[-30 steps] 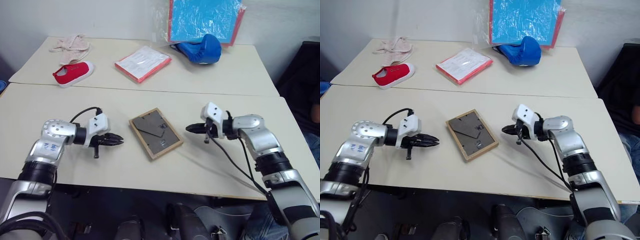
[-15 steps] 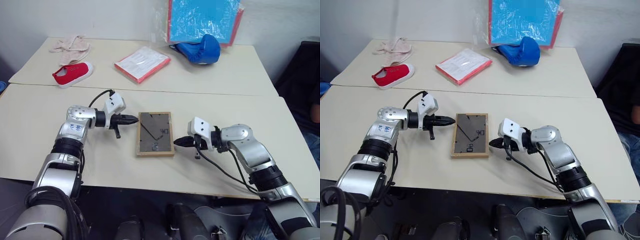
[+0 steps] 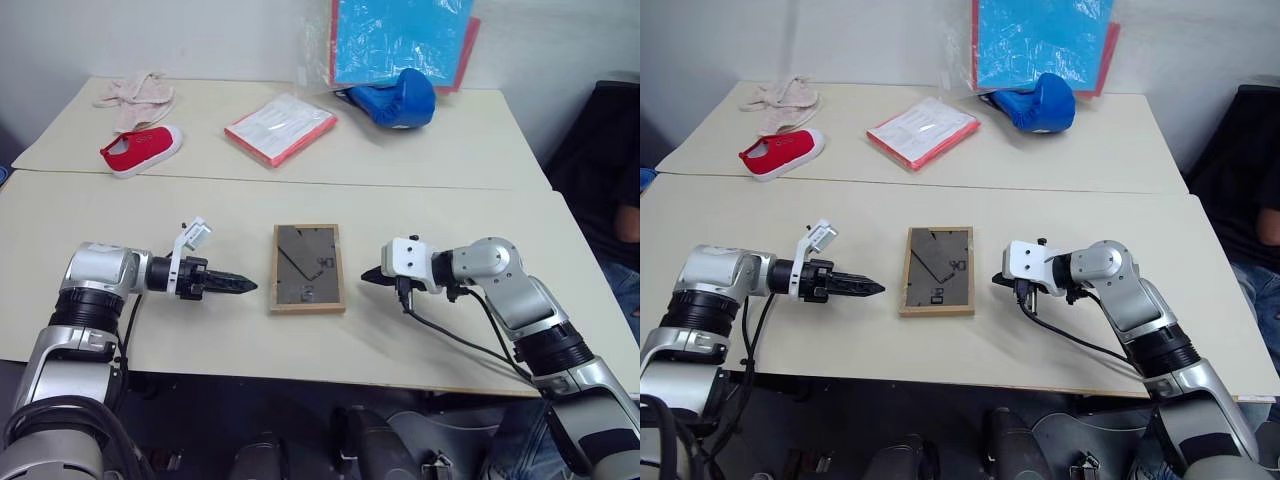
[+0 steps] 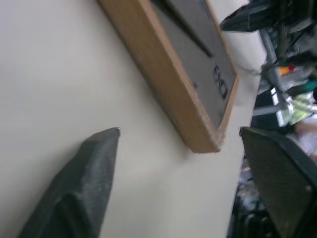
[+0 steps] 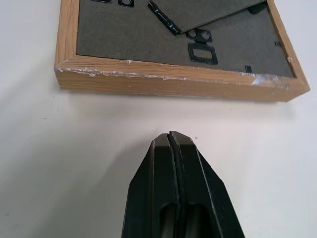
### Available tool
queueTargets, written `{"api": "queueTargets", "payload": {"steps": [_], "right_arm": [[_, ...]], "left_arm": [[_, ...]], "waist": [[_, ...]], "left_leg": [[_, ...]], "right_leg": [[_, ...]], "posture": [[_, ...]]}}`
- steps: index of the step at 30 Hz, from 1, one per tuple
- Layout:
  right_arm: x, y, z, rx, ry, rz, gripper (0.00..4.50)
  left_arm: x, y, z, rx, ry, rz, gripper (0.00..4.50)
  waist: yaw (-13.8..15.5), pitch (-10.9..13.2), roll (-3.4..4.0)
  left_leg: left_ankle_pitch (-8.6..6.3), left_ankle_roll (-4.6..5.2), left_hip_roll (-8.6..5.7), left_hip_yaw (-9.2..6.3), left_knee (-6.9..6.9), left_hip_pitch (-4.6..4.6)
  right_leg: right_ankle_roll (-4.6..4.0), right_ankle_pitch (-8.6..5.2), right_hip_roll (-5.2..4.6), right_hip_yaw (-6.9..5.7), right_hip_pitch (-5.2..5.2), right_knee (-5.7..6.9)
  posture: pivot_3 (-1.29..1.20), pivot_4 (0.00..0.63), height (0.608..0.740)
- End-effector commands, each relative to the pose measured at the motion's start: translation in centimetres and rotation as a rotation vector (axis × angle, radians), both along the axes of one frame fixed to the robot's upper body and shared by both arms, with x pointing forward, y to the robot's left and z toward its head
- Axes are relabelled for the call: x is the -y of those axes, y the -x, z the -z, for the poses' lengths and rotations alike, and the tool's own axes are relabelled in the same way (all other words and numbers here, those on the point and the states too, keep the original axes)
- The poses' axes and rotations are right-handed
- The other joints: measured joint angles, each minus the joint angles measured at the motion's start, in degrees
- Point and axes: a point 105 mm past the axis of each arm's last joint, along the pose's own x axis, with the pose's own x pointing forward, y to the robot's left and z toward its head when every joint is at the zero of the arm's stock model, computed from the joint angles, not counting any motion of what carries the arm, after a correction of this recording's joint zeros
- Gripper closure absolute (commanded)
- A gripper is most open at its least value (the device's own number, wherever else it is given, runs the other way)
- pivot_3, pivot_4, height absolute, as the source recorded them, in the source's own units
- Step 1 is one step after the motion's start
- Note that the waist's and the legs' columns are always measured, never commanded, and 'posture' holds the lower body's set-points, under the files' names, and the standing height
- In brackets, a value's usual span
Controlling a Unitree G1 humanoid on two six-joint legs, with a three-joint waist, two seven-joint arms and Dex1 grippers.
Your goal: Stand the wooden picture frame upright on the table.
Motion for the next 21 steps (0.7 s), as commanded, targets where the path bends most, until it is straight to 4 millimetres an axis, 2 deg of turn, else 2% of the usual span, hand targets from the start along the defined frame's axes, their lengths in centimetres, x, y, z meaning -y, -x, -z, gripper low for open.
{"api": "queueTargets", "payload": {"steps": [1,3,9,12,14,17,21], "right_arm": [[-1.2,-0.2,-0.5,0.071,0.02,-0.039,4.5],[-1.8,-0.2,-0.4,0.075,0.019,-0.055,4.5],[-2.9,0.1,-0.4,0.078,0.014,-0.084,4.5],[-3.2,0.2,-0.4,0.078,0.013,-0.09,4.5],[-3.2,0.2,-0.4,0.077,0.013,-0.087,4.5],[-3.0,0.2,-0.3,0.076,0.014,-0.082,4.5],[-2.7,0.2,-0.3,0.071,0.01,-0.073,4.5]], "left_arm": [[1.8,0.6,1.8,-0.12,-0.006,-0.019,0.05],[3.0,1.2,3.1,-0.154,-0.036,0.01,0.05],[5.8,1.7,4.8,-0.163,-0.109,0.058,0.05],[7.4,1.7,4.7,-0.16,-0.089,0.083,0.05],[7.9,1.0,3.9,-0.144,-0.051,0.066,0.05],[8.1,-0.1,2.4,-0.117,0.012,0.033,0.61],[7.6,-0.3,1.1,-0.105,0.059,0.026,1.91]], "waist": [[0.1,0.0,0.01],[0.4,0.0,0.01],[1.4,-0.4,0.23],[1.6,-0.5,0.36],[1.8,-0.5,0.36],[2.0,-0.5,0.35],[1.5,-0.5,0.32]], "left_leg": [[0.0,0.0,-0.01,0.01,0.0,0.0],[0.0,0.01,-0.01,0.01,0.01,0.01],[-0.03,0.05,-0.05,-0.05,0.01,0.03],[-0.04,0.08,-0.12,-0.22,0.03,0.07],[-0.05,0.08,-0.13,-0.32,0.03,0.23],[-0.06,0.1,-0.14,-0.39,0.03,0.32],[-0.05,0.09,-0.09,-0.43,0.02,0.12]], "right_leg": [[0.0,0.0,-0.01,0.0,0.01,0.0],[0.0,0.0,-0.02,0.0,0.02,0.0],[0.0,0.0,-0.07,0.0,0.12,-0.06],[0.01,0.0,-0.1,0.01,0.26,-0.13],[0.01,0.0,-0.08,0.0,0.49,-0.19],[0.01,0.0,-0.07,-0.01,0.62,-0.24],[0.03,0.01,-0.01,-0.06,0.51,-0.13]], "posture": [[0.0,0.15,0.74],[0.0,0.15,0.74],[0.0,0.15,0.74],[0.0,0.15,0.74],[0.0,0.15,0.74],[0.0,0.15,0.74],[0.0,0.15,0.74]]}}
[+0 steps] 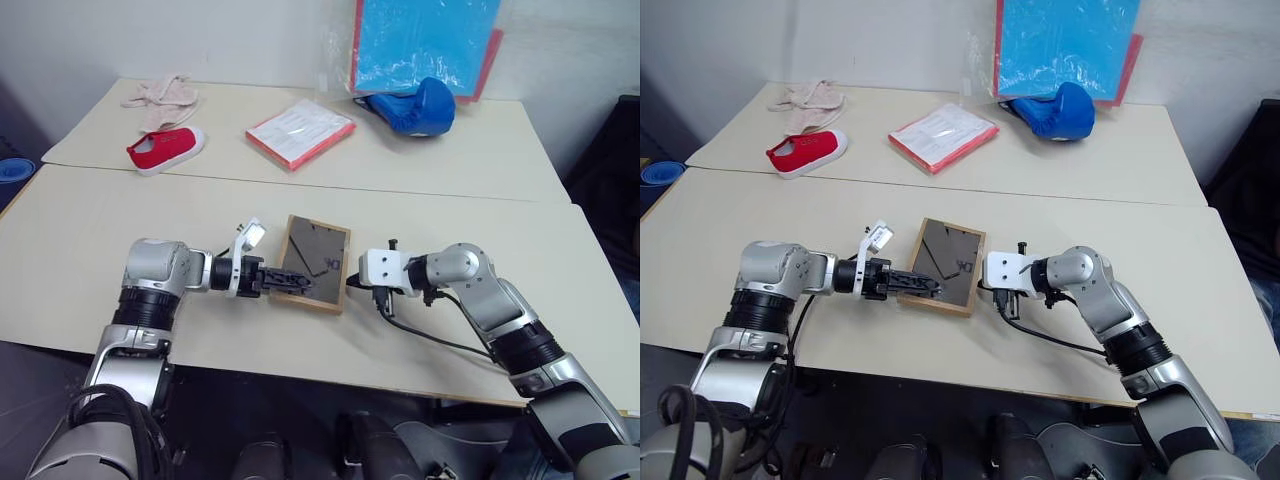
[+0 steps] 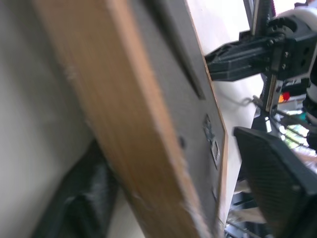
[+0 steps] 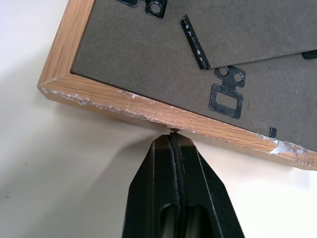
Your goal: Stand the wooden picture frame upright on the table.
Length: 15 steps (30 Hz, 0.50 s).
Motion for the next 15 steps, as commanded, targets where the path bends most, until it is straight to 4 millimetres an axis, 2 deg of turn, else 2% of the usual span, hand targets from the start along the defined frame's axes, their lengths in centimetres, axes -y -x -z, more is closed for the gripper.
{"api": "queueTargets", "payload": {"steps": [1,5,7,9,12,15], "right_arm": [[-0.2,0.3,-1.4,0.03,-0.045,-0.013,4.5],[0.0,0.9,-2.6,-0.031,-0.133,0.009,4.5],[0.1,1.5,-3.4,-0.082,-0.178,0.019,4.33],[0.6,1.9,-4.6,-0.138,-0.225,0.034,3.93],[1.7,2.8,-7.7,-0.281,-0.347,0.05,2.92],[1.2,2.7,-9.8,-0.374,-0.467,0.077,1.97]], "left_arm": [[0.4,0.3,-0.6,-0.024,0.051,0.02,2.21],[0.1,0.4,-2.3,0.006,0.109,0.025,3.16],[0.0,0.5,-3.0,0.022,0.132,0.028,3.21],[-0.2,0.5,-3.7,0.039,0.155,0.022,3.21],[-1.0,0.9,-5.6,0.123,0.177,0.026,3.21],[-1.0,1.5,-6.6,0.168,0.185,0.047,3.21]], "waist": [[-0.4,0.0,-0.05],[-0.7,0.0,-0.06],[-0.9,0.1,-0.09],[-1.0,0.1,-0.1],[-1.0,0.2,-0.14],[-1.2,0.2,-0.15]], "left_leg": [[0.0,-0.01,0.0,0.0,0.0,-0.06],[0.05,-0.09,0.01,0.01,0.02,-0.08],[0.08,-0.15,0.02,0.02,0.03,-0.07],[0.12,-0.22,0.02,0.05,0.03,-0.12],[0.16,-0.28,0.04,0.04,0.02,-0.17],[0.17,-0.3,0.06,0.05,0.02,-0.2]], "right_leg": [[0.0,0.0,0.0,0.0,-0.06,0.02],[0.0,0.0,0.01,0.01,-0.15,0.03],[0.0,0.0,0.01,0.03,-0.18,0.02],[0.0,0.0,0.04,0.07,-0.33,0.12],[-0.03,-0.01,0.06,0.07,-0.44,0.18],[-0.04,-0.02,0.05,0.08,-0.48,0.21]], "posture": [[0.0,0.15,0.74],[0.0,0.15,0.74],[0.0,0.15,0.74],[0.0,0.15,0.74],[0.0,0.15,0.74],[0.0,0.15,0.74]]}}
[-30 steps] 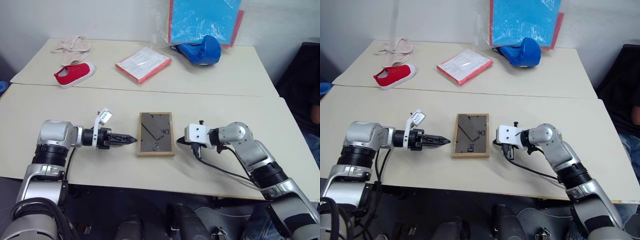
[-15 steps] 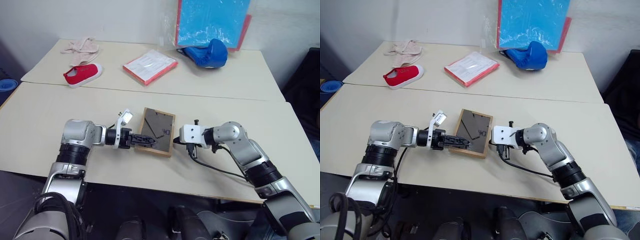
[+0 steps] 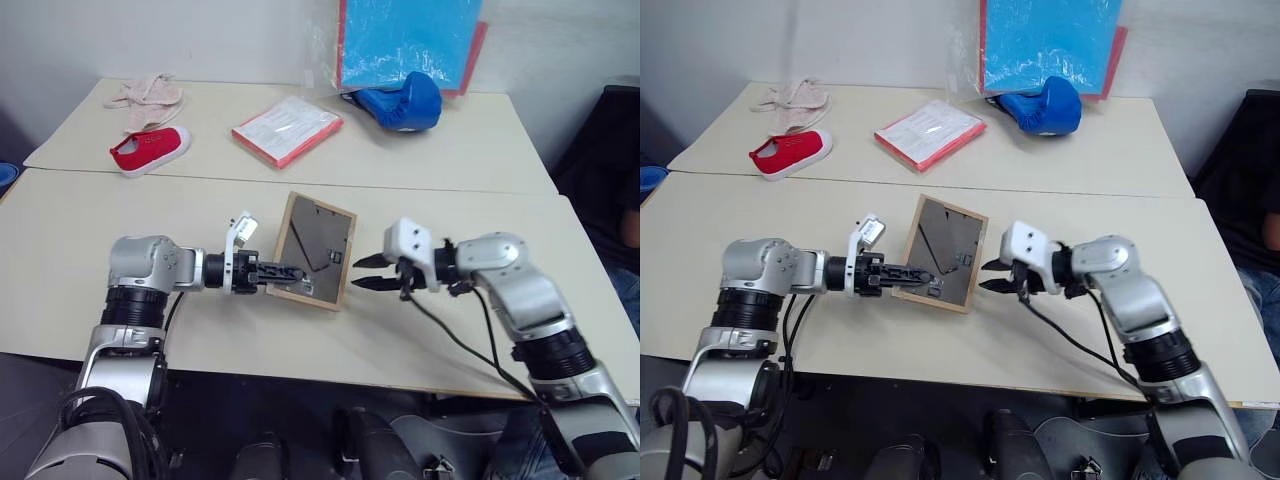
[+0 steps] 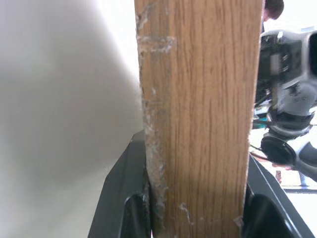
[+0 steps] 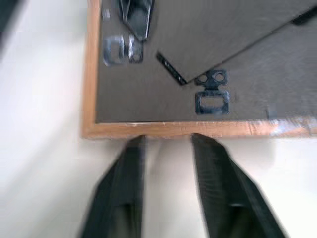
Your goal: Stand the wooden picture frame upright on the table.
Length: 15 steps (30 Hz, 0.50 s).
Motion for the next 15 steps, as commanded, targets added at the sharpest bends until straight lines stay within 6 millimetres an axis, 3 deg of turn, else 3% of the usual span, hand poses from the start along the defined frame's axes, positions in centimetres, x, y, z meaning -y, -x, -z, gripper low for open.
{"api": "queueTargets", "payload": {"steps": [1,6,10,15], "right_arm": [[-1.1,0.2,-3.1,-0.048,-0.132,-0.005,1.6],[-3.2,-1.1,-4.2,-0.103,-0.216,0.007,0.0],[-5.3,-1.5,-4.7,-0.113,-0.245,-0.024,0.0],[-6.8,2.2,-5.6,-0.126,-0.24,-0.225,0.0]], "left_arm": [[0.5,0.9,-2.9,0.109,0.068,0.051,3.21],[1.4,1.9,-3.3,0.149,0.071,0.096,3.21],[1.9,2.2,-3.4,0.171,0.062,0.114,3.21],[2.0,2.1,-3.5,0.166,0.052,0.116,3.21]], "waist": [[0.0,0.0,0.0],[0.1,0.0,0.0],[0.0,0.0,0.0],[0.2,0.0,0.0]], "left_leg": [[0.01,-0.01,0.0,-0.01,0.0,0.02],[0.01,-0.01,-0.02,-0.02,-0.01,0.0],[0.01,0.0,-0.02,-0.01,-0.02,-0.05],[0.0,0.02,-0.02,-0.02,-0.03,-0.12]], "right_leg": [[-0.01,-0.01,-0.01,0.0,0.01,0.01],[-0.02,-0.01,-0.01,-0.01,0.01,-0.01],[-0.02,-0.01,-0.02,-0.01,-0.04,-0.03],[-0.02,-0.01,-0.01,-0.01,-0.07,-0.06]], "posture": [[0.0,0.15,0.74],[0.0,0.15,0.74],[0.0,0.15,0.74],[0.0,0.15,0.74]]}}
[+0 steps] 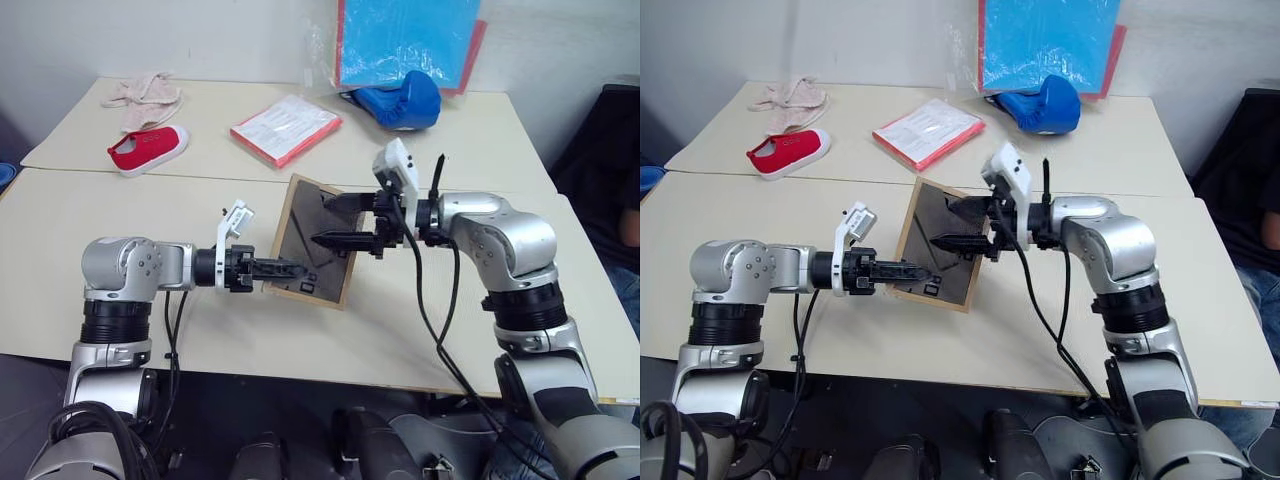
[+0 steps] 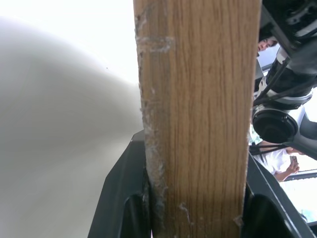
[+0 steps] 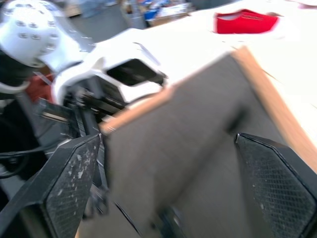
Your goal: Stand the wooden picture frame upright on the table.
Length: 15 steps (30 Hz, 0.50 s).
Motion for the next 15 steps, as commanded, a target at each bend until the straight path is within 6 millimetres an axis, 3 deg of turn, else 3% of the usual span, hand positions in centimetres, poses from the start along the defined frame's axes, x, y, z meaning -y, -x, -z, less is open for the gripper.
{"api": "queueTargets", "payload": {"steps": [1,6,11,15], "right_arm": [[-0.7,3.0,-1.5,0.035,-0.023,-0.143,0.0],[0.7,2.7,-1.4,0.087,0.015,-0.064,0.0],[4.7,2.2,-1.2,0.175,0.123,0.043,0.0],[7.8,1.1,-0.8,0.392,0.251,0.128,0.0]], "left_arm": [[0.4,0.2,-2.0,0.072,0.042,0.038,3.21],[-0.5,-0.3,-2.0,0.069,0.041,0.005,3.21],[-1.0,-0.3,-2.3,0.08,0.041,-0.004,3.21],[-1.2,-0.3,-2.4,0.08,0.035,-0.005,3.21]], "waist": [[0.1,0.0,0.0],[0.1,0.0,0.0],[0.4,0.0,-0.02],[0.4,0.0,-0.05]], "left_leg": [[0.0,0.0,0.0,-0.01,0.0,-0.01],[0.0,0.0,0.0,-0.01,0.0,0.0],[-0.03,0.04,-0.01,-0.02,-0.01,-0.03],[-0.04,0.06,-0.02,-0.02,-0.02,-0.05]], "right_leg": [[0.0,0.0,0.0,0.0,-0.01,0.0],[0.0,0.0,-0.01,-0.01,0.0,-0.02],[0.0,0.0,0.0,-0.02,0.0,-0.09],[0.0,0.0,0.01,-0.01,0.0,-0.15]], "posture": [[0.0,0.15,0.74],[0.0,0.15,0.74],[0.0,0.15,0.74],[0.0,0.15,0.74]]}}
